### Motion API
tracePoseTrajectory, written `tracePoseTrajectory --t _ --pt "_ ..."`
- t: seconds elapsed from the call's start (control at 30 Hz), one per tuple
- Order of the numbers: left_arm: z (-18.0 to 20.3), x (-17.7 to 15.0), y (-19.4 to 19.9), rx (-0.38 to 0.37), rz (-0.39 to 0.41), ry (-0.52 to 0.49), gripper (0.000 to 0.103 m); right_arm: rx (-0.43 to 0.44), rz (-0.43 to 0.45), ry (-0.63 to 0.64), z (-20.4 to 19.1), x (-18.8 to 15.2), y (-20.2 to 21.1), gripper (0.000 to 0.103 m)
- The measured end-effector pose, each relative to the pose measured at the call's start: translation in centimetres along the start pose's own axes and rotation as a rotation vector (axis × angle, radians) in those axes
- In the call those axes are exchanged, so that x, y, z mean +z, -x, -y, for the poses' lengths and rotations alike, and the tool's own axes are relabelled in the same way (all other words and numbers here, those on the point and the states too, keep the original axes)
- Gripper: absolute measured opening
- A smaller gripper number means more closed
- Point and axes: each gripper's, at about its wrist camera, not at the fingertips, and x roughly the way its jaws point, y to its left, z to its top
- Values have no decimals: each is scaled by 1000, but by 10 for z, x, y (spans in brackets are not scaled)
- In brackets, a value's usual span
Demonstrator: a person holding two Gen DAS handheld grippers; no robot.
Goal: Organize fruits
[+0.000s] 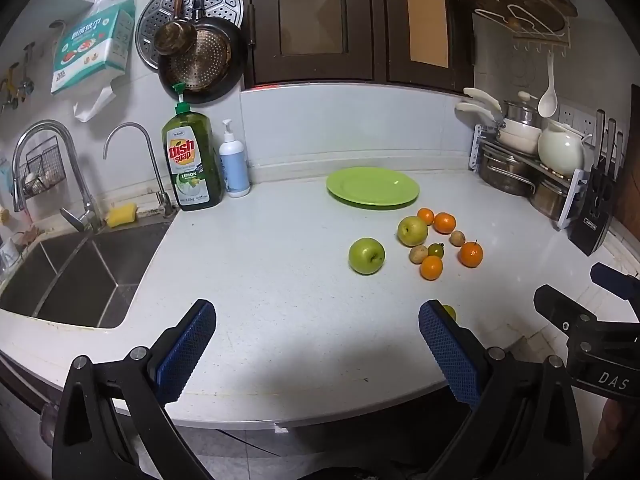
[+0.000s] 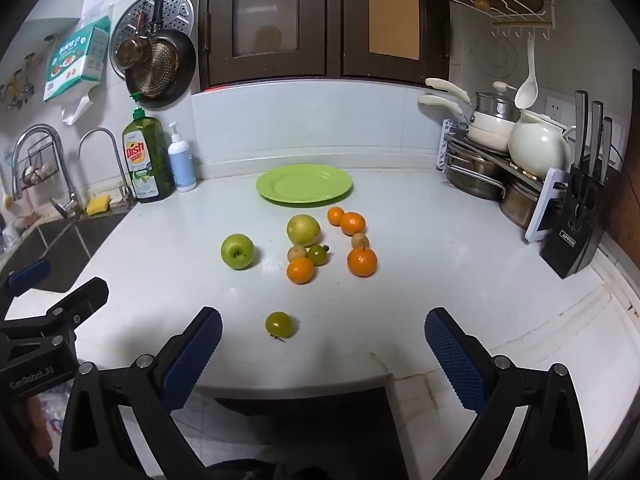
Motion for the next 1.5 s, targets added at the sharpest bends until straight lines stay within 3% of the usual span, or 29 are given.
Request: tracePoseTrajectory --t 1.5 --pt "2 1 -1 0 1 1 103 3 -3 -1 -3 1 -7 102"
